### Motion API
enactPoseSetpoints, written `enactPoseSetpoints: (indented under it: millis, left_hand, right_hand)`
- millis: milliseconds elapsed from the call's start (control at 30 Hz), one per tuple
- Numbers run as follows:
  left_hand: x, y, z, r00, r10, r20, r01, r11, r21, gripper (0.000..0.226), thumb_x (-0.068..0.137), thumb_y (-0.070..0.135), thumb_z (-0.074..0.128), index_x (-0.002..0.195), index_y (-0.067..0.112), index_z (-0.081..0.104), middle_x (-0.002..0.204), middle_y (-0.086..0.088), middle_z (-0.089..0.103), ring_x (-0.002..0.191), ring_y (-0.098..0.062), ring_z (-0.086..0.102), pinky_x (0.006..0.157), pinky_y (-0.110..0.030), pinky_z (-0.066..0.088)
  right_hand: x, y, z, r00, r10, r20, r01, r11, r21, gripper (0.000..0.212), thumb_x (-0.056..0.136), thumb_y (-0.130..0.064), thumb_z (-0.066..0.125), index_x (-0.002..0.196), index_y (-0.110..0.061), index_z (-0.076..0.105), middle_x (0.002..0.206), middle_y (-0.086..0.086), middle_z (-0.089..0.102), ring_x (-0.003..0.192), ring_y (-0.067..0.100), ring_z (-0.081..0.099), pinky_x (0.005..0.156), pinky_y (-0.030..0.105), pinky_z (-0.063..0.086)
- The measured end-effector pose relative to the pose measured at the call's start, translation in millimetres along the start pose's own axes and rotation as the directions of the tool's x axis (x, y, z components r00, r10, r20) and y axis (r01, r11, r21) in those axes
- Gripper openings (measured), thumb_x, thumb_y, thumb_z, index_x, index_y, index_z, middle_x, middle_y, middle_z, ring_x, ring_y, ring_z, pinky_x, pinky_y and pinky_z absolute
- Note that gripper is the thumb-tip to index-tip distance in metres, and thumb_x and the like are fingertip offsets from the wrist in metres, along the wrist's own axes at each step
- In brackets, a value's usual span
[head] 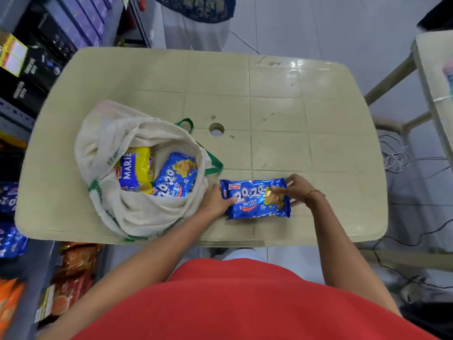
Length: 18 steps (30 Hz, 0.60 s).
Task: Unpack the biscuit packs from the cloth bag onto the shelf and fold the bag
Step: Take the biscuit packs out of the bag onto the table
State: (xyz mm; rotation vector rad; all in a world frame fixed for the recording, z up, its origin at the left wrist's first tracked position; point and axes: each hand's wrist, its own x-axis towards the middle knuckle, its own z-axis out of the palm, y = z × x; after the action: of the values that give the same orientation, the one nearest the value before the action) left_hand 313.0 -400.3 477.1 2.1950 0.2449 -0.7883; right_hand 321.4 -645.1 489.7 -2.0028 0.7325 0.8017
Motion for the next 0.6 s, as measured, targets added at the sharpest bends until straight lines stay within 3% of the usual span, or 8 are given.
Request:
enactPoseSetpoints:
  millis: [67,133,200,300,367,433,533,600]
  left_hand:
    - [-1.6,-1.1,-0.6,0.998,0.047,-0.046,-0.041,0.992,0.121,0.052,0.080,0.036,0.071,0.117,0.004,0.054,0.119,-0.013,0.059,0.107,-0.028,0.057,0.087,-0.036,0.045]
    - [-4.7,1.6,-6.5,0.989,0.117,-0.095,-0.092,0.967,0.239,0.043,0.083,0.037,0.065,0.113,0.006,0.057,0.112,-0.011,0.062,0.105,-0.027,0.059,0.086,-0.035,0.046]
    - [-8.3,8.1,-20.8,0.963,0.190,-0.190,-0.158,0.973,0.169,0.025,0.087,0.032,0.062,0.099,0.010,0.066,0.096,-0.007,0.071,0.088,-0.022,0.066,0.076,-0.029,0.047]
    - [-9.5,13.5,-54.2,0.856,0.202,-0.476,-0.233,0.973,-0.004,0.016,0.089,0.022,0.058,0.092,0.010,0.067,0.089,-0.007,0.069,0.078,-0.018,0.061,0.069,-0.025,0.044]
    - [-7.3,4.3,-72.6,0.770,0.097,-0.631,-0.177,0.982,-0.066,0.015,0.090,0.016,0.054,0.095,0.005,0.063,0.101,-0.013,0.062,0.096,-0.027,0.055,0.085,-0.034,0.043]
    - [-8.0,-12.3,-80.6,0.760,-0.017,-0.650,-0.072,0.991,-0.110,0.017,0.092,0.013,0.049,0.099,-0.001,0.057,0.109,-0.021,0.056,0.108,-0.033,0.050,0.093,-0.039,0.037]
    - [-19.1,-43.7,-76.6,0.828,-0.083,-0.555,0.006,0.990,-0.139,0.018,0.095,0.014,0.047,0.098,-0.002,0.055,0.102,-0.025,0.063,0.100,-0.037,0.058,0.081,-0.043,0.042]
    - [-29.6,-59.1,-71.0,0.863,-0.055,-0.502,0.006,0.995,-0.099,0.019,0.095,0.017,0.050,0.094,0.000,0.057,0.094,-0.023,0.068,0.092,-0.037,0.062,0.073,-0.042,0.044]
  right_hand:
    - [-0.7,-3.8,-4.0,1.000,0.018,0.003,-0.017,0.983,-0.181,0.067,0.067,-0.050,0.078,0.114,-0.011,0.049,0.111,0.009,0.056,0.099,0.026,0.060,0.064,0.036,0.057]
    - [-0.6,-15.0,-7.2,0.996,-0.057,-0.062,0.029,0.924,-0.380,0.076,0.071,-0.052,0.074,0.125,-0.010,0.041,0.124,0.012,0.046,0.110,0.031,0.054,0.082,0.041,0.053]
    - [-4.5,-37.9,-3.5,0.963,-0.214,-0.166,0.125,0.895,-0.428,0.066,0.079,-0.047,0.067,0.127,-0.009,0.041,0.133,0.016,0.040,0.116,0.035,0.051,0.095,0.044,0.046]
    - [-12.5,-92.1,22.6,0.846,-0.490,-0.212,0.409,0.850,-0.333,0.040,0.089,-0.027,0.060,0.121,-0.005,0.053,0.128,0.017,0.051,0.112,0.032,0.055,0.095,0.036,0.043]
    - [-20.8,-129.6,54.6,0.787,-0.601,-0.136,0.575,0.796,-0.190,0.026,0.090,-0.017,0.058,0.112,-0.003,0.062,0.115,0.015,0.064,0.098,0.024,0.063,0.081,0.021,0.046]
    - [-27.6,-157.8,93.1,0.759,-0.650,-0.012,0.647,0.757,-0.098,0.020,0.090,-0.015,0.057,0.105,-0.005,0.067,0.099,0.010,0.070,0.082,0.013,0.061,0.066,0.012,0.043]
    - [-24.0,-179.6,151.1,0.749,-0.631,0.205,0.657,0.746,-0.105,0.024,0.092,-0.014,0.054,0.108,0.000,0.065,0.090,0.011,0.068,0.082,0.021,0.062,0.071,0.025,0.048]
    - [-11.4,-183.8,177.8,0.773,-0.572,0.275,0.632,0.731,-0.257,0.035,0.092,-0.014,0.052,0.118,0.008,0.055,0.116,0.027,0.060,0.105,0.037,0.059,0.089,0.038,0.047]
